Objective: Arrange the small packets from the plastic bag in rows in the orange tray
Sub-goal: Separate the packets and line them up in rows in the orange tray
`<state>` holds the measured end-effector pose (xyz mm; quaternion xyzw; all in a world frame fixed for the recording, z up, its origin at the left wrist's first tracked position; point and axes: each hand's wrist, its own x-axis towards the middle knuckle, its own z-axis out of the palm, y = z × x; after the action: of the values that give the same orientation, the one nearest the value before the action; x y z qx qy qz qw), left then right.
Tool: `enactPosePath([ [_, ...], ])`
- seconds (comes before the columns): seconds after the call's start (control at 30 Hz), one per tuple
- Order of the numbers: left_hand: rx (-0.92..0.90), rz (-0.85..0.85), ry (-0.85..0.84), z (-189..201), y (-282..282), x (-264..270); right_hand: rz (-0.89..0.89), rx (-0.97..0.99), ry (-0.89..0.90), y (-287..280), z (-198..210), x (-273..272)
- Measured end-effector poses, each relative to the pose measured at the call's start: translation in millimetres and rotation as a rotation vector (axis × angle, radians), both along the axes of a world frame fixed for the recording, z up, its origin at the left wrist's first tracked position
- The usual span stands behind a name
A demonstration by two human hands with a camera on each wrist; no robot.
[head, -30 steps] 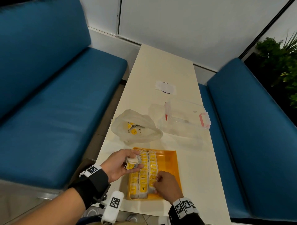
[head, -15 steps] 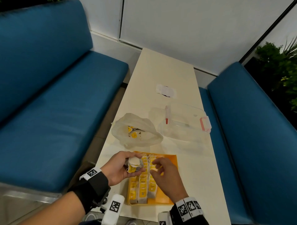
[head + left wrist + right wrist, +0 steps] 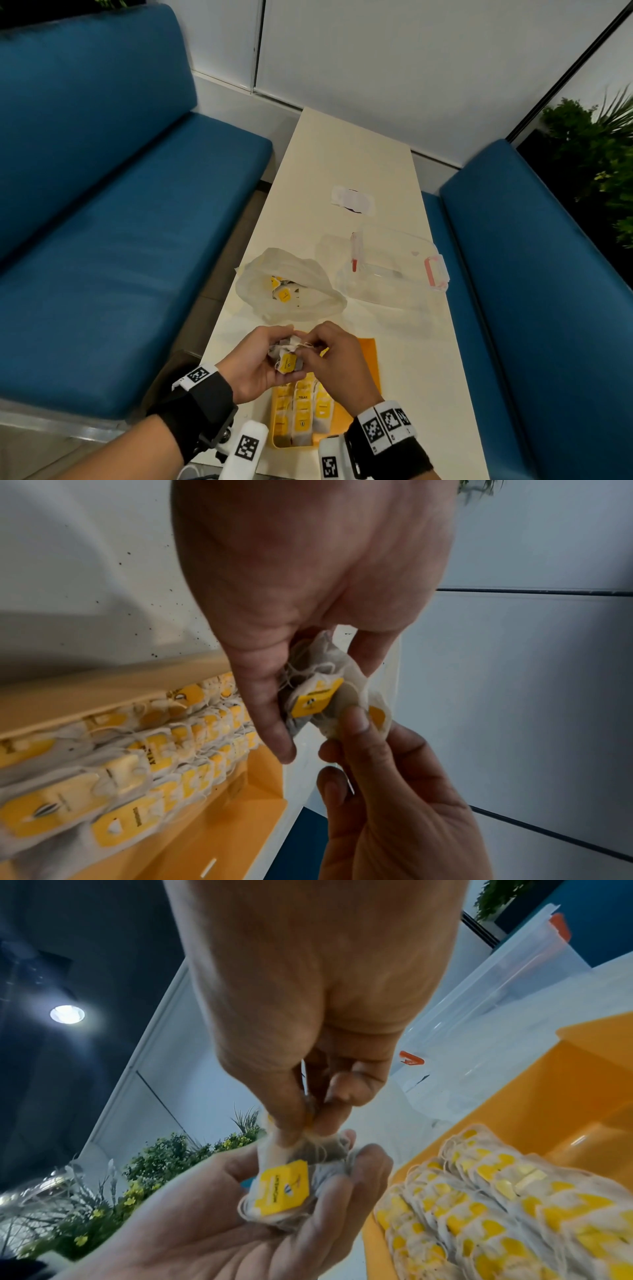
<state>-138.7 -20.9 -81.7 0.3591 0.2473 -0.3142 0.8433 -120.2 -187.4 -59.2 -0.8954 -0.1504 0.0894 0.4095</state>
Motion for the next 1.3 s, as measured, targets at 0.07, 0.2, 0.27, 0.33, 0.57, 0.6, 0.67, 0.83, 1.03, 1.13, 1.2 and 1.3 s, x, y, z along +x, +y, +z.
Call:
enactPosePath([
  [0.07,-0.006,0.0,-0.003,-0.3,1.4,0.4,-0.031,0.033,0.067,-1.3,0.3,4.5],
  [0.2,-0.026,0.039,0.008,-4.9,4.3,3.8,-0.053,0.064,0.133,-6.4,1.9,12.3],
  [0.27,-0.027,0.051,0.017,-6.5,5.8,5.8,-0.063,0.065,0.121,-9.2,5.5,16.0],
  [0.33,-0.022,0.063,0.03,-9.8,7.7,8.0,-0.085,0.075,0.088,-12.3,11.9,20.5],
  [0.57,0.026,0.059,0.035,-15.4,11.4,10.0,-0.21,0.158,0.192,-33.3,22.5,31.8],
  [0.6,0.031,0.062,0.035,-15.7,11.7,10.1,-0.225,0.185,0.222,-36.1,21.9,32.1],
  [0.67,0.035,0.07,0.041,-15.6,12.3,10.0,-0.256,0.251,0.289,-41.1,21.5,30.6],
  [0.83,0.046,0.06,0.043,-14.5,11.3,10.9,-0.263,0.286,0.327,-50.3,17.4,26.1],
  [1.03,0.068,0.058,0.039,-14.7,10.3,11.3,-0.263,0.268,0.438,-57.6,3.1,18.0],
  [1.13,0.075,0.059,0.038,-14.2,9.9,10.8,-0.25,0.15,0.495,-62.4,-9.1,10.0],
  [1.2,0.078,0.059,0.038,-13.6,9.6,10.5,-0.232,0.057,0.531,-65.9,-16.8,3.2],
  [1.3,0.079,0.059,0.034,-13.0,9.4,9.8,-0.187,-0.074,0.614,-66.6,-25.7,-9.1],
])
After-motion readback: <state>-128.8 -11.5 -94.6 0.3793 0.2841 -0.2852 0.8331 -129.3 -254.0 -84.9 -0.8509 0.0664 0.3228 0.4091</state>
